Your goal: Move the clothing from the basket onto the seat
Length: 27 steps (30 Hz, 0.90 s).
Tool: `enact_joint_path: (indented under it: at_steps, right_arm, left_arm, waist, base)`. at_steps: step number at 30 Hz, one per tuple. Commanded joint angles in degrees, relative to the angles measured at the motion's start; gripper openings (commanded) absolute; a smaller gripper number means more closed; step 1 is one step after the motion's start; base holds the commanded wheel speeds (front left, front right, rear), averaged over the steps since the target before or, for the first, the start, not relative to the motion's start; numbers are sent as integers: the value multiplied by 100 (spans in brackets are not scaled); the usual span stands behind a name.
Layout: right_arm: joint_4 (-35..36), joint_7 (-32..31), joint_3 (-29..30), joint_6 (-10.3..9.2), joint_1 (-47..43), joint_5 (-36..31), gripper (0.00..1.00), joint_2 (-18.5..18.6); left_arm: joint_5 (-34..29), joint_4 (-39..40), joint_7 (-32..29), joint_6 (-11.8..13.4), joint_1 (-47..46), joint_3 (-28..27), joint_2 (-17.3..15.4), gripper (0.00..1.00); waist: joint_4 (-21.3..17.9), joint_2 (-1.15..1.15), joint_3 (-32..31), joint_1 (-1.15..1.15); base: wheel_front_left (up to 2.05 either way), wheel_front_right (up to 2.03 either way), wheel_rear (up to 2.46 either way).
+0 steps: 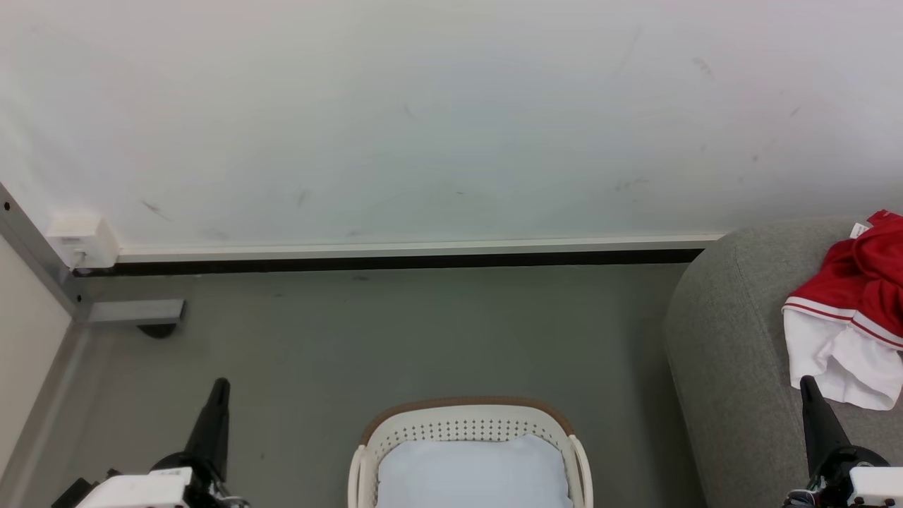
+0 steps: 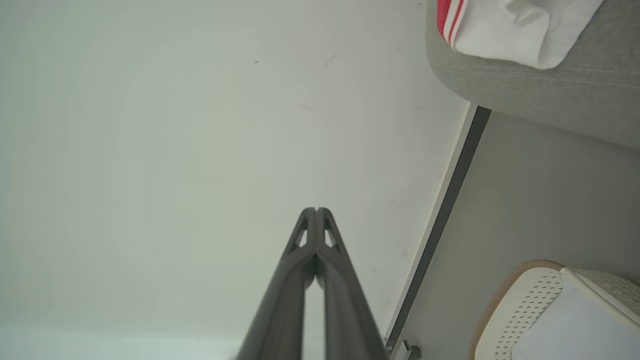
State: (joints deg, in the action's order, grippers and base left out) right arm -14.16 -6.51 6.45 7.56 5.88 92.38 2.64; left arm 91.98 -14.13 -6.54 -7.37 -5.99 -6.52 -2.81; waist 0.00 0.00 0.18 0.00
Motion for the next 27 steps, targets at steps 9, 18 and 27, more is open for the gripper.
enact_joint_path:
  at_steps: [9, 18, 27]
  right_arm:
    - [31, -25, 22, -14, 71, 7, 0, 44]
    - [31, -25, 22, -14, 71, 8, 0, 43]
    - [31, -25, 22, -14, 71, 8, 0, 43]
  left_arm:
    - [77, 22, -21, -22, -51, -16, -12, 0]
    - [77, 22, -21, -22, -51, -15, -12, 0]
    - [78, 22, -21, -23, -51, -15, -12, 0]
  waist:
    - [0, 0, 0, 0]
    - [0, 0, 0, 0]
    - [0, 0, 0, 0]
  base:
    - [0, 0, 0]
    - [0, 0, 0]
    - [0, 0, 0]
